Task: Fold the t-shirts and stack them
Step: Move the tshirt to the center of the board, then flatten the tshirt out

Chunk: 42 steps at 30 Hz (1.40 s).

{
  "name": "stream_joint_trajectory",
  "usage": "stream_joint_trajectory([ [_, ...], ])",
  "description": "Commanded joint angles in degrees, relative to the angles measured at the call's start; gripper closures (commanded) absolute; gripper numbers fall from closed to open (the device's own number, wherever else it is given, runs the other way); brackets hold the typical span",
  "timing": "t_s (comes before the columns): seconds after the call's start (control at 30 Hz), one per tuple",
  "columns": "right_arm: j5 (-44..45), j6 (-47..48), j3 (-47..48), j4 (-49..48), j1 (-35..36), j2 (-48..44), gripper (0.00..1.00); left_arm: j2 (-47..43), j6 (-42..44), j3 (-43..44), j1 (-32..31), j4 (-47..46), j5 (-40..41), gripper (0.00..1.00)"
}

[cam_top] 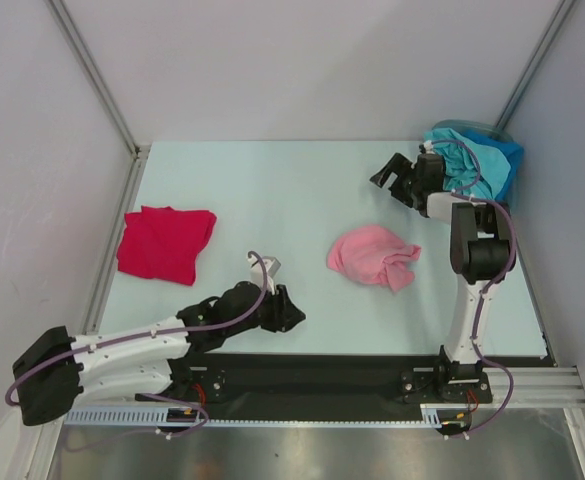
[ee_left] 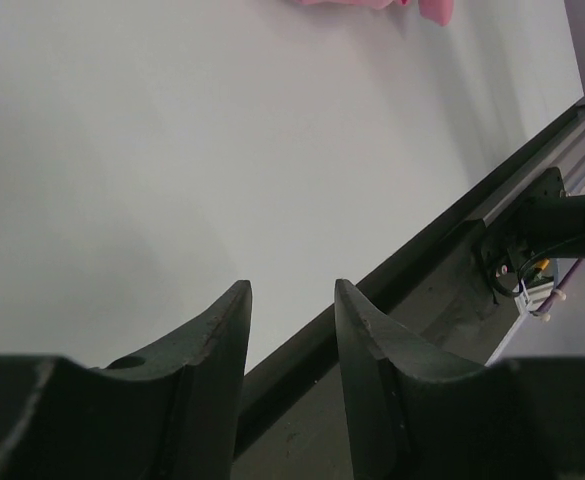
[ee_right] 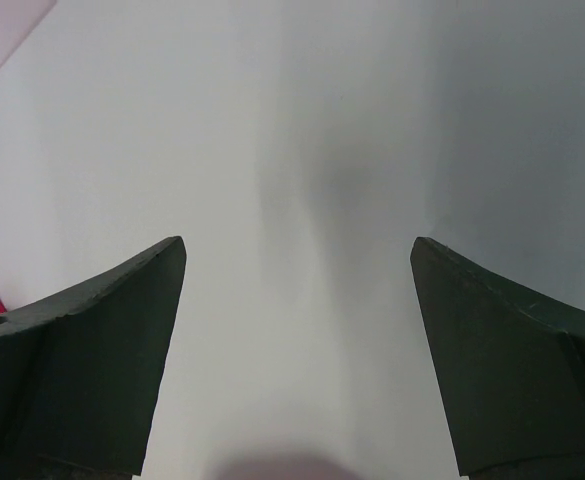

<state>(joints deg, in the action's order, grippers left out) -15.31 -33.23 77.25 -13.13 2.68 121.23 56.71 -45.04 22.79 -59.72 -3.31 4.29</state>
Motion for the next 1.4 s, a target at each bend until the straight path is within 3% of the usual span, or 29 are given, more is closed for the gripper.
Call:
stream_joint_trajectory([
  [0.0,1.25,1.94,3.86,1.08,-1.62,1.11,0.00,-3.96,-0.84,-0.99,-0.39,2.87,2.12,0.55],
  [0.83,0.55,2.30,-4.13,1.09,-10.15,-6.79,0.00,-5.64,-0.75,-1.08,-0.39,5.42,3.09,0.55],
  [1.07,0.10,-5.25,-7.99,-4.01,-5.94,-13.46,0.00,-2.75,-0.49,-1.08,-0.39,3.49,3.35,0.55],
  [1.37,12.66,-6.75,-15.09,3.54,1.71,-30.68,0.00,6.30,3.02,4.63,-0.39,0.85,5.63,0.55],
])
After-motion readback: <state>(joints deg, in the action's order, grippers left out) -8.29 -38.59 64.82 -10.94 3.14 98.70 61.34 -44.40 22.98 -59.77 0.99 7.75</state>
